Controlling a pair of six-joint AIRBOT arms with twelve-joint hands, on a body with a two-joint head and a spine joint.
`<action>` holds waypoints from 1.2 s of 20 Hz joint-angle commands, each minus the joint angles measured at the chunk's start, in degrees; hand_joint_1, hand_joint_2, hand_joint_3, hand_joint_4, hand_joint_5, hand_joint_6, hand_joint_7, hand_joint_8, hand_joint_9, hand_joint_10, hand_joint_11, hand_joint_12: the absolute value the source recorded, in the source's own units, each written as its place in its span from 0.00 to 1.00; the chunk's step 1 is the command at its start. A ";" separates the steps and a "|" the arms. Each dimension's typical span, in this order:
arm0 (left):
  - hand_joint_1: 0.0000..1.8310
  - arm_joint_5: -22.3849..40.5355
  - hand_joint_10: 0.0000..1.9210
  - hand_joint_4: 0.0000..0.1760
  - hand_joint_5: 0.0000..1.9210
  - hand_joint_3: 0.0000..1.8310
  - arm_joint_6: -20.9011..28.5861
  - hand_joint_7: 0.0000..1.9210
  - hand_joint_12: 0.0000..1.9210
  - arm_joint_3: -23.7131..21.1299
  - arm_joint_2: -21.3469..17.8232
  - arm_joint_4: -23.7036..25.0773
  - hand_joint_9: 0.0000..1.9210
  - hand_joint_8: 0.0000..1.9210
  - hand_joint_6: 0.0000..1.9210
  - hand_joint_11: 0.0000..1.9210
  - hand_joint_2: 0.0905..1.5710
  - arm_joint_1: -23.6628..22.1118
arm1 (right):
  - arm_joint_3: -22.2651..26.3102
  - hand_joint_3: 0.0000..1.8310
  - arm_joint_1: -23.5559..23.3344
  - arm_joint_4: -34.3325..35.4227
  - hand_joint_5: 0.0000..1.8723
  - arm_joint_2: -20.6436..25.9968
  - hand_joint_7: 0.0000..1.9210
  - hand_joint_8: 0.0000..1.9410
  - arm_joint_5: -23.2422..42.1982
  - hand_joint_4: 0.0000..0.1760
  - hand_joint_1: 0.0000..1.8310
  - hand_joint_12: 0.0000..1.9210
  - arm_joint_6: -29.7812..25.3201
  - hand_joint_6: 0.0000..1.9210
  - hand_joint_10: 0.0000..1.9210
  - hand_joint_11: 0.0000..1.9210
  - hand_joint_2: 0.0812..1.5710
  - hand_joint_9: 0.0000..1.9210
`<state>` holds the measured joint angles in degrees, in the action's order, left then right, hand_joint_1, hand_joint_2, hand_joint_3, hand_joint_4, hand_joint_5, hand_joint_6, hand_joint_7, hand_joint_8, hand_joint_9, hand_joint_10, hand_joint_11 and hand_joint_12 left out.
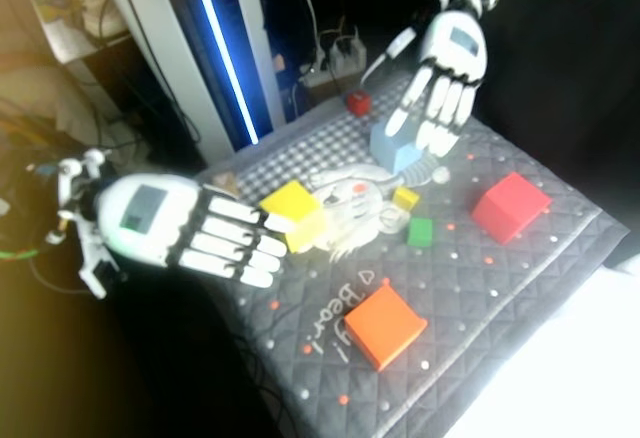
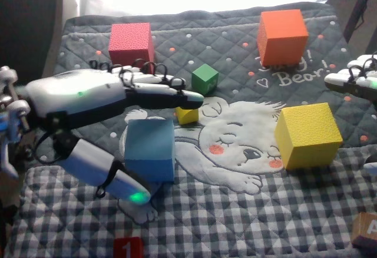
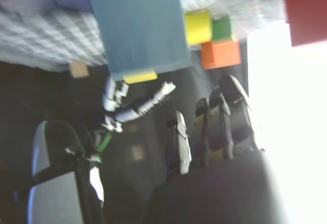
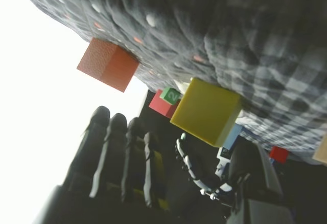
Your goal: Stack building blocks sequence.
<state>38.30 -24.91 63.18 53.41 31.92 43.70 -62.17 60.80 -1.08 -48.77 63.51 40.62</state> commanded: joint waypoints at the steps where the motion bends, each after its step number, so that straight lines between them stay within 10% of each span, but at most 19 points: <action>1: 0.44 3.62 0.01 1.00 0.14 0.00 0.80 0.09 0.41 0.25 0.68 -0.62 0.10 0.00 0.00 0.00 0.46 -1.38 | -0.11 0.00 -0.87 1.32 0.11 0.59 0.15 0.00 7.19 0.32 0.39 0.03 -0.25 0.00 0.00 0.10 0.63 0.11; 7: 0.59 -3.27 0.03 1.00 0.22 0.00 0.88 0.27 0.68 1.78 3.51 4.99 0.24 0.01 0.01 0.00 0.54 -3.08 | -0.07 0.00 -1.12 1.10 0.12 0.69 0.15 0.00 7.27 0.40 0.38 0.03 -0.28 0.00 0.01 0.13 0.63 0.12; 9: 0.64 -4.23 0.06 0.47 0.35 0.00 0.88 0.36 0.83 1.98 3.74 5.43 0.30 0.01 0.01 0.00 0.58 -3.09 | -0.02 0.00 -1.12 1.10 0.12 0.81 0.15 0.00 7.27 0.51 0.39 0.02 -0.30 0.00 0.00 0.10 0.63 0.09; 10: 0.66 -4.33 0.29 0.21 0.42 0.00 0.86 0.40 0.92 2.01 3.74 5.45 0.25 0.00 0.00 0.00 0.58 -3.14 | -0.01 0.00 -1.12 1.10 0.12 0.84 0.15 0.00 7.28 0.49 0.38 0.03 -0.34 0.00 0.01 0.12 0.63 0.10; 12: 0.66 -4.60 0.56 0.19 0.47 0.00 0.65 0.41 0.95 2.10 3.81 5.49 0.18 0.00 0.00 0.04 0.62 -3.25 | -0.01 0.00 -1.12 1.10 0.12 0.85 0.15 0.00 7.29 0.42 0.38 0.03 -0.36 0.00 0.01 0.12 0.64 0.11; 13: 0.64 -4.80 0.52 0.00 0.55 0.00 0.38 0.42 0.93 2.10 3.85 5.49 0.22 0.00 0.31 0.08 0.65 -3.32 | -0.01 0.00 -1.12 1.10 0.12 0.85 0.16 0.00 7.30 0.42 0.39 0.03 -0.36 0.00 0.01 0.13 0.64 0.12; 14: 0.67 -5.30 0.56 0.00 0.48 0.01 0.05 0.45 0.93 2.10 3.92 5.52 0.23 0.49 0.52 0.11 0.70 -3.38 | -0.01 0.00 -1.12 1.11 0.12 0.85 0.16 0.00 7.32 0.40 0.40 0.03 -0.38 0.00 0.01 0.13 0.64 0.12; 15: 0.67 -5.72 0.60 0.00 0.52 0.00 -0.22 0.39 0.93 2.11 3.97 5.52 0.24 0.72 0.42 0.14 0.73 -3.38 | -0.01 0.00 -1.14 1.11 0.12 0.85 0.16 0.00 7.32 0.38 0.40 0.03 -0.40 0.00 0.01 0.14 0.64 0.12; 17: 0.68 -6.30 0.68 0.00 0.53 0.00 -0.33 0.43 0.91 2.29 4.03 5.53 0.29 0.72 0.38 0.28 0.71 -3.38 | 0.03 0.00 -1.14 1.11 0.12 0.85 0.16 0.00 7.36 0.40 0.40 0.03 -0.43 0.00 0.01 0.14 0.65 0.13; 18: 0.68 -6.31 0.75 0.00 0.47 0.00 -0.33 0.45 0.91 2.32 4.03 5.52 0.32 0.64 0.53 0.33 0.72 -3.41 | 0.04 0.01 -1.14 1.11 0.12 0.85 0.16 0.00 7.36 0.41 0.40 0.03 -0.43 0.00 0.01 0.14 0.65 0.13; 20: 0.68 -5.84 0.88 0.00 0.48 0.00 -1.16 0.40 0.88 2.55 3.83 4.40 0.39 0.80 0.44 0.49 0.74 -4.65 | 0.04 0.00 -1.14 1.12 0.13 0.85 0.17 0.00 7.36 0.22 0.39 0.03 -0.43 0.00 0.01 0.12 0.66 0.13; 24: 0.66 -2.91 0.85 0.00 0.44 0.00 -4.42 0.40 0.92 2.70 1.71 -0.03 0.43 0.78 0.58 0.42 0.76 -7.76 | 0.02 0.00 -1.14 1.13 0.13 0.90 0.18 0.00 7.36 0.36 0.37 0.02 -0.46 0.00 0.01 0.12 0.66 0.14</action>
<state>28.99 -29.56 65.71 55.09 33.63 36.12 -62.15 60.20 -1.43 -48.53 63.96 40.51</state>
